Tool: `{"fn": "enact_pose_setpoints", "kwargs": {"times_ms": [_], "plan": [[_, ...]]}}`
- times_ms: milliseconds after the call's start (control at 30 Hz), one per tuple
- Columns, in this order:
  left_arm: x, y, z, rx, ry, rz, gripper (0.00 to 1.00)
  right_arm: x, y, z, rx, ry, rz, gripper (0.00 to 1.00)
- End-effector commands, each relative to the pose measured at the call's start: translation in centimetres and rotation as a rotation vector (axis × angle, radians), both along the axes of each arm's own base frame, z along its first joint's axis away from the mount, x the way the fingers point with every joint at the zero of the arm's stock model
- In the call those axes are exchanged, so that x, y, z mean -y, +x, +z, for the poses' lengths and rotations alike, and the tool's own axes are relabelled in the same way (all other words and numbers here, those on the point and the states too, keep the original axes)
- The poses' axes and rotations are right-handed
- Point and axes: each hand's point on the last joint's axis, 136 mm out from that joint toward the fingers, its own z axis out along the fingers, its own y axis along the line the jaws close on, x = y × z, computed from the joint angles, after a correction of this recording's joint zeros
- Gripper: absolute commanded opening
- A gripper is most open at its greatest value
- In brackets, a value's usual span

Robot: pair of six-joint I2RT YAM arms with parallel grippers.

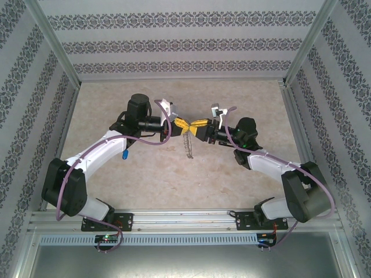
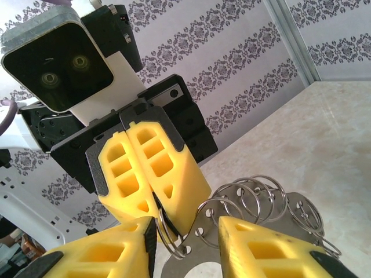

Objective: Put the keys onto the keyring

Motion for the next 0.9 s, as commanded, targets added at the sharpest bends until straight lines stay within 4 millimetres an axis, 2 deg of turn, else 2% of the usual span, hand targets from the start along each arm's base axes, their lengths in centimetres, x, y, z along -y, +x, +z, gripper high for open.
{"fn": "enact_pose_setpoints", "kwargs": {"times_ms": [0, 200, 500, 633, 733, 867], "plan": [[0.44, -1.25, 2.74, 0.036, -0.039, -0.054, 0.00, -0.44, -0.48, 1.43, 0.071, 0.010, 0.025, 0.31], [0.52, -1.26, 2.89, 0.034, -0.041, -0.057, 0.00, -0.63, -0.58, 1.47, 0.072, 0.008, 0.035, 0.15], [0.70, -1.16, 3.06, 0.025, -0.044, -0.058, 0.00, -1.03, -0.93, 1.06, 0.067, -0.001, 0.062, 0.14], [0.82, -1.16, 3.18, 0.021, -0.047, -0.058, 0.00, -1.10, -0.96, 1.01, 0.069, -0.003, 0.066, 0.00], [0.90, -1.08, 3.34, 0.020, -0.053, -0.055, 0.00, -1.10, -0.90, 1.06, 0.073, -0.003, 0.064, 0.00], [0.77, -0.78, 3.54, 0.025, -0.065, -0.022, 0.23, -0.59, -0.37, 1.34, 0.093, 0.001, 0.016, 0.00]]}}
